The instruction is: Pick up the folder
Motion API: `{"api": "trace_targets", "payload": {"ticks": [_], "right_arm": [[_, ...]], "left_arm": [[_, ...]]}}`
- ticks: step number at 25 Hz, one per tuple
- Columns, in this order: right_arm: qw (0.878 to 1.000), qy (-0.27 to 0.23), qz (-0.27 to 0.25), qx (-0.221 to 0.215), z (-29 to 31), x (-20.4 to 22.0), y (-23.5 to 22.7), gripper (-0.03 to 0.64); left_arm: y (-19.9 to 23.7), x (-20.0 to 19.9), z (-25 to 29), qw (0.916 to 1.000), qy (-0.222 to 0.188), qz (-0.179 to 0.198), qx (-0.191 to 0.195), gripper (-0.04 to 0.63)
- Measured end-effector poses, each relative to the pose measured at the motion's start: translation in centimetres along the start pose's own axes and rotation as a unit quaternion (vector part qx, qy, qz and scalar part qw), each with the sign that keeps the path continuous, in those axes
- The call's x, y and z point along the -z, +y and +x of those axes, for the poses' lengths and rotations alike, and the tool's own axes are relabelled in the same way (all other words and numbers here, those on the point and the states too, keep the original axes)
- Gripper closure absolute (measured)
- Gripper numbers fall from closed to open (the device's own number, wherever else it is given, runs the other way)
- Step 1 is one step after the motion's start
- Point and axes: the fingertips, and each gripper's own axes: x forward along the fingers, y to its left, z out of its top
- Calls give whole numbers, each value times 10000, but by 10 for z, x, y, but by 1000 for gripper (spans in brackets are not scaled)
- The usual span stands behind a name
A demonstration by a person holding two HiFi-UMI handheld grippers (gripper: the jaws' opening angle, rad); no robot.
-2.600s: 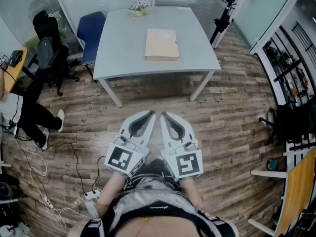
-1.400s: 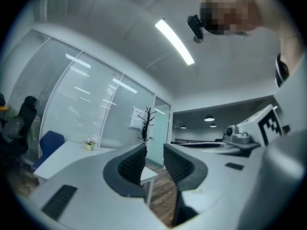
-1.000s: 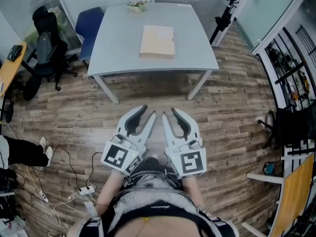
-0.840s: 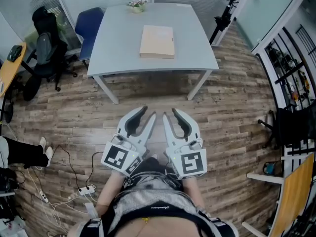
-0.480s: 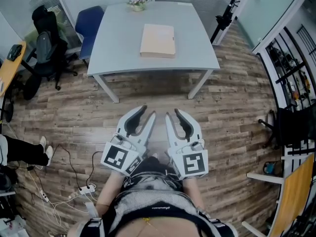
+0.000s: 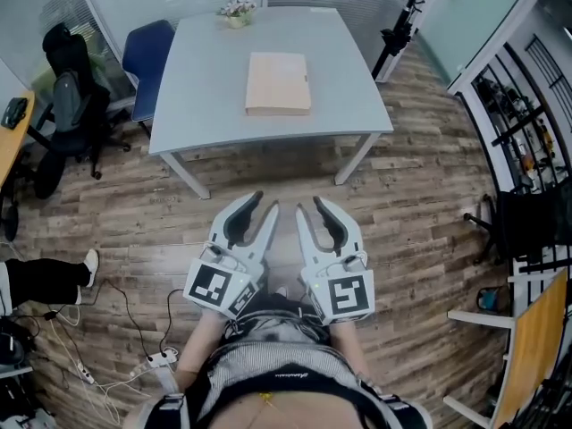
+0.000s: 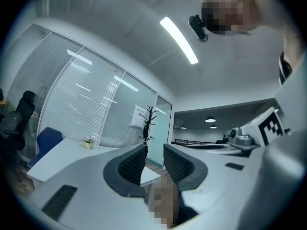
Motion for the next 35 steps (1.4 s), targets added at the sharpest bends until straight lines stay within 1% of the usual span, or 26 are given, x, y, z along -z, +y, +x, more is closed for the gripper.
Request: {"api": "trace_targets", "payload": {"ticks": [5,7,15,22,28,35], "right_arm": [[9999,-40,-135,43,44,-5,-9,511],[9999,26,-119,64,62,-6,-11,511],[9995,179,-207,127,126,-5,-29,505],[9996,198,-135,152,167,-4,-36,502],[9995,182,-136,215,197,-6,-34,502],[9994,195,-40,279,216,-4,-31,502]], "left_arm": [[37,-5,31,9998,-10,-167,66,500],[52,-9,44,9997,-27,-219,113,500],[94,-11,94,9992,25,-221,346,500],[128,-10,115,9990,118,-231,353,500],[151,-12,127,9985,130,-251,477,500],[172,-11,132,9982,190,-267,512,500]]}}
